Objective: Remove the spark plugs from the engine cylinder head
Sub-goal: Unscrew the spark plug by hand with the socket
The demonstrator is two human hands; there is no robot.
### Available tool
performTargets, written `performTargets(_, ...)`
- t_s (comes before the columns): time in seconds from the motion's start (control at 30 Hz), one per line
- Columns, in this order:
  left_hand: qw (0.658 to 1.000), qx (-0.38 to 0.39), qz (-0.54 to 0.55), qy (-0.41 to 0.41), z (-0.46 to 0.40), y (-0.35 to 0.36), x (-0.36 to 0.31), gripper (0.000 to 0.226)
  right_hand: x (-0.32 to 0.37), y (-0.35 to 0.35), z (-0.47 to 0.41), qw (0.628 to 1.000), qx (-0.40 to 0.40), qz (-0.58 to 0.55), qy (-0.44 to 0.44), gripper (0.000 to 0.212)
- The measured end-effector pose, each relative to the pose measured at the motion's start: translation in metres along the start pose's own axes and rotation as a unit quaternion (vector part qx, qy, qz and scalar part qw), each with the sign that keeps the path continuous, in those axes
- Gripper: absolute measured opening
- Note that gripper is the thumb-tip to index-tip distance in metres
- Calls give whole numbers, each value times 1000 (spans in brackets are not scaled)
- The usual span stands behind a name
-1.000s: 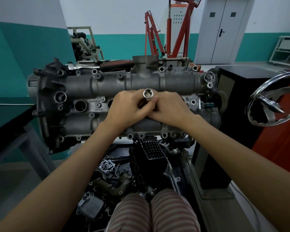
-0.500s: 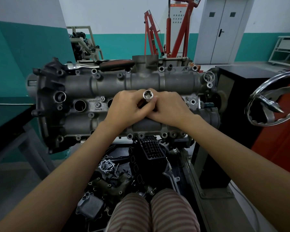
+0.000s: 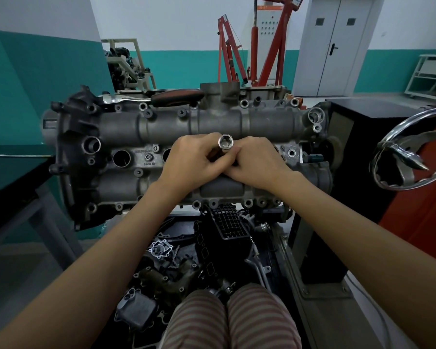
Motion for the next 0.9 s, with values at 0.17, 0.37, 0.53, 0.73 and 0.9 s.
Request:
performTargets(0.17,1000,3,-17,-3,1,-1,-3,24,2,0,0,1000,0,3,-9,37)
performTargets(0.37,1000,-9,-16,15,0,-1,-2,37,-1,-1,0,1000,-3,-1,12,31)
performTargets(0.53,1000,8,-22,8,0,-1,-4,32,-1,-1,-1,1000,7,14,1,26)
performTargets(0.73,1000,4,-27,3,0,-2,-4,24,1,-1,-1,1000,-5,6,4,43)
performTargets(0.9,1000,-7,-6,0,1,-3,-2,35,-2,-1,0,1000,1,2,10,32)
Point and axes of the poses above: each hand's wrist, its own z-axis away from the middle knuckle, its own y-axis out of the palm, x = y × z, the point moved 4 cm from there along -z, towards the middle knuckle, and after that the axes turned 4 degrees about x, right-handed, at the moved point
